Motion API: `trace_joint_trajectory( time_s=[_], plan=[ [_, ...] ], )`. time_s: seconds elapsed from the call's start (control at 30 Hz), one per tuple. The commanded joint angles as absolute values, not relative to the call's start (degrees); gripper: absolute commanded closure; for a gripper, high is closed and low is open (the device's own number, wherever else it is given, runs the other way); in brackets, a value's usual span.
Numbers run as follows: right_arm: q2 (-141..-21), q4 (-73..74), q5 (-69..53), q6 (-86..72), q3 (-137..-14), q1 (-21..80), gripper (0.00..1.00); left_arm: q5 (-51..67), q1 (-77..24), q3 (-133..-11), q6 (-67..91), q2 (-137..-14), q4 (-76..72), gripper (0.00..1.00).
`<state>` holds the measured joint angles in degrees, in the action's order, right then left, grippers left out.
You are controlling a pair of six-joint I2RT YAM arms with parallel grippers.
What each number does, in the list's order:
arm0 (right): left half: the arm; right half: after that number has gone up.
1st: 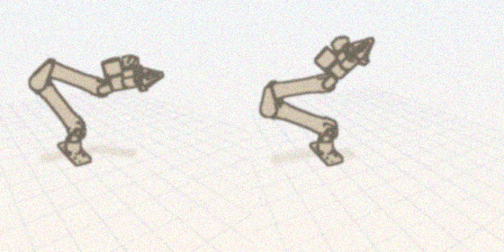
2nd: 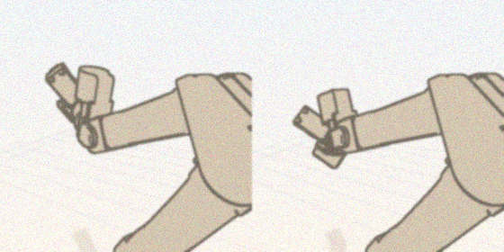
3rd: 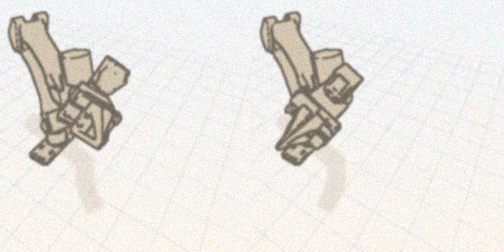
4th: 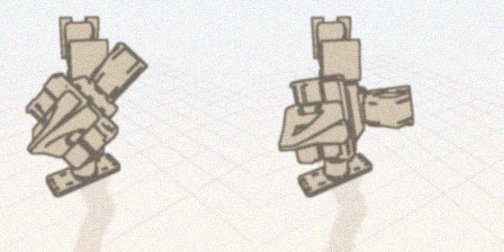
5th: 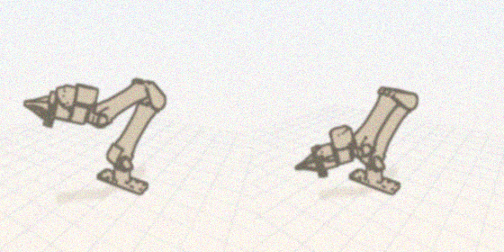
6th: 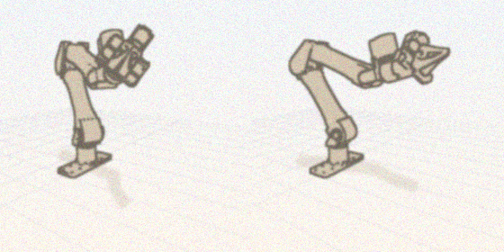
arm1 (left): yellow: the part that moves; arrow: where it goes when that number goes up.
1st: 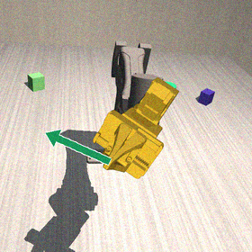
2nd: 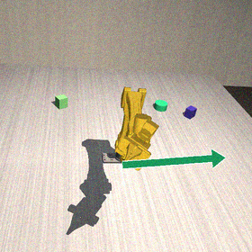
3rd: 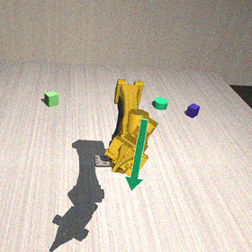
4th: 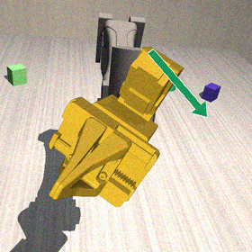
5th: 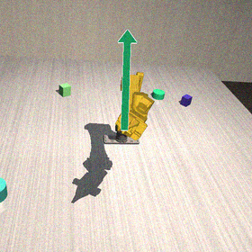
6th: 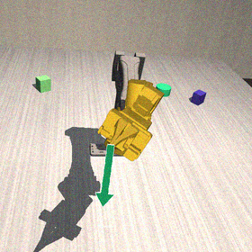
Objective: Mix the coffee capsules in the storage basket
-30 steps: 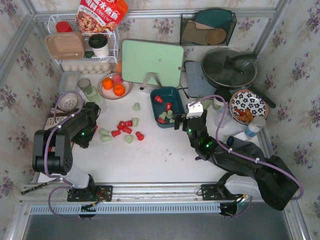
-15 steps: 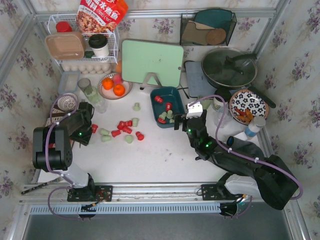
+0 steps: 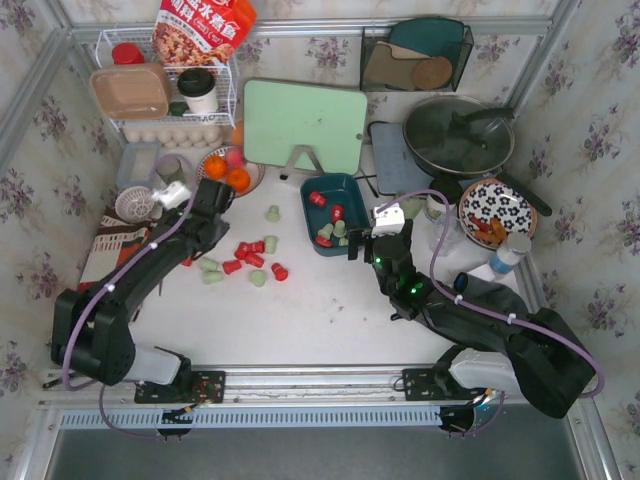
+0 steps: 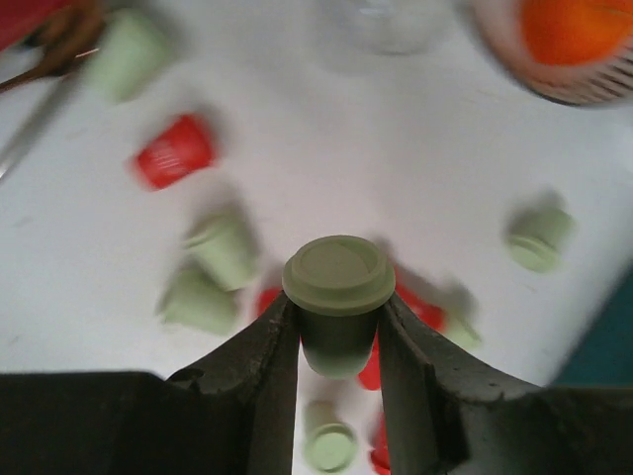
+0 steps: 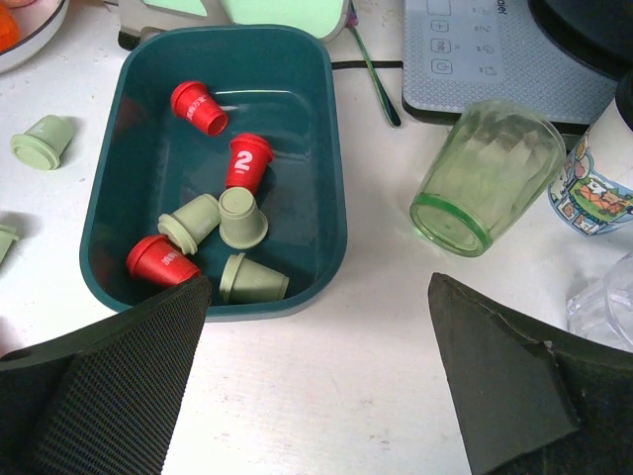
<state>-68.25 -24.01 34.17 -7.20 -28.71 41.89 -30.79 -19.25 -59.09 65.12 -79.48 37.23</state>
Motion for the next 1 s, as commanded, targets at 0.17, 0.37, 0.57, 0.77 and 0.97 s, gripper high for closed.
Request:
trace_joint_trajectory(
  time_s=[0.17,0.37,0.57,0.77,0.97],
  plan=[
    [-67.98,-25.31,35.21,-7.38,-28.93,41.90,0.00,-4.39,-28.15,-74.31,29.46,-95.57,9.88,0.62],
    [-67.69,-25.29,35.42,-7.29,-28.87,41.89,0.00,5.45,-32.50,-87.10,23.43,-109.57,7.05,0.65],
    [-67.41,-25.30,35.59,-7.21,-28.76,41.90,0.00,0.92,-36.20,-96.66,22.22,-119.11,11.76,0.52],
    [-67.82,-25.49,35.44,-7.25,-28.82,41.92,0.00,-5.27,-36.30,-90.33,23.66,-114.91,7.40,0.33],
    [-67.81,-25.27,35.47,-7.21,-28.87,41.92,0.00,-12.38,-36.30,-81.81,22.66,-103.10,7.34,0.34]
  ],
)
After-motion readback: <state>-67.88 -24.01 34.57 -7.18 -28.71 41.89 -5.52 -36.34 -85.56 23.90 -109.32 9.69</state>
